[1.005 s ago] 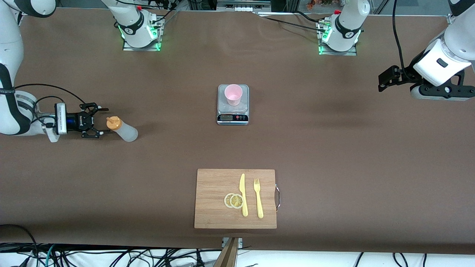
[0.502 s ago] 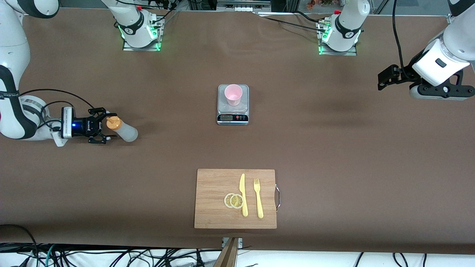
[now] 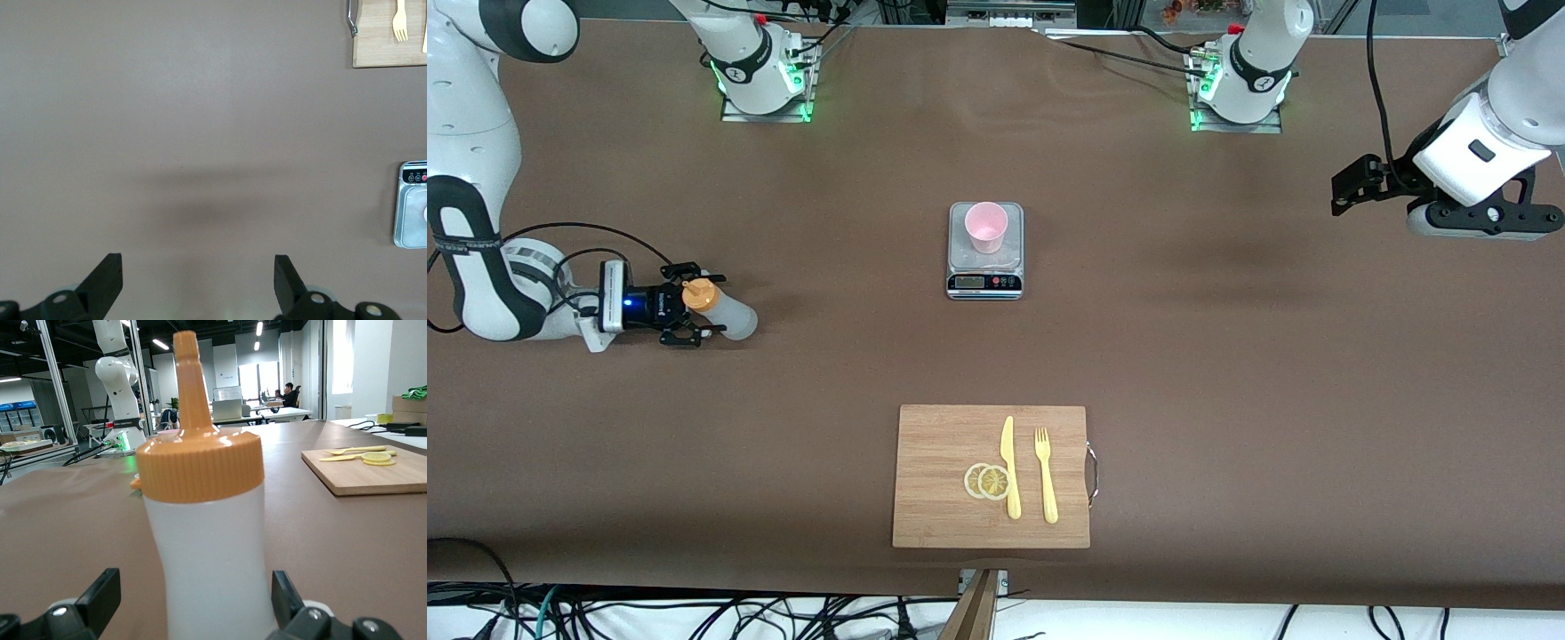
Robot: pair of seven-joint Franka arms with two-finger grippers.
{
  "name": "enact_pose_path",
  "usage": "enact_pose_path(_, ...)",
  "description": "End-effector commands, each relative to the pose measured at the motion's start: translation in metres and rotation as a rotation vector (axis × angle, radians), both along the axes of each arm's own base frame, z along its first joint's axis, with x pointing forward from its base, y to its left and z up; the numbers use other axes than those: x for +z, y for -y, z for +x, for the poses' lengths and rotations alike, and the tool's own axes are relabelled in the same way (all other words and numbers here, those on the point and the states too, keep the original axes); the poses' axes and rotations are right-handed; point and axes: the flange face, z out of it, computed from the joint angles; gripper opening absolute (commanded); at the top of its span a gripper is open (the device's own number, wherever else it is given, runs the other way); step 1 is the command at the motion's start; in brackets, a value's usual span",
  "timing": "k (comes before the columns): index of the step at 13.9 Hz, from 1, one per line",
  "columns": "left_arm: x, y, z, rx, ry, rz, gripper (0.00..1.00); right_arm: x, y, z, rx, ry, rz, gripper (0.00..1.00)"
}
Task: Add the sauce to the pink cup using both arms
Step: 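Reach the right gripper to the white sauce bottle and grasp it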
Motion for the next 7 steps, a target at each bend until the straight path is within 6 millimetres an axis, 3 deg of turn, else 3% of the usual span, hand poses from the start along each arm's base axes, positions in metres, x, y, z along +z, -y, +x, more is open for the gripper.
enact_pose_path(1,0.003,0.001,-0.002,-0.014,-0.004,0.012,1.0,0.0,-0.011,0.007,0.001,0.03,0.017,1.0)
enact_pose_path(5,0.003,0.001,-0.002,-0.015,-0.004,0.012,1.0,0.001,-0.028,0.012,0.003,0.037,0.037,0.97)
enact_pose_path(6,0.003,0.001,-0.002,-0.015,-0.006,0.012,1.0,0.001,-0.031,0.013,0.009,0.038,0.039,0.89)
enact_pose_path(7,0.003,0.001,-0.002,-0.014,-0.006,0.012,1.0,-0.001,-0.033,0.012,0.014,0.047,0.043,0.73)
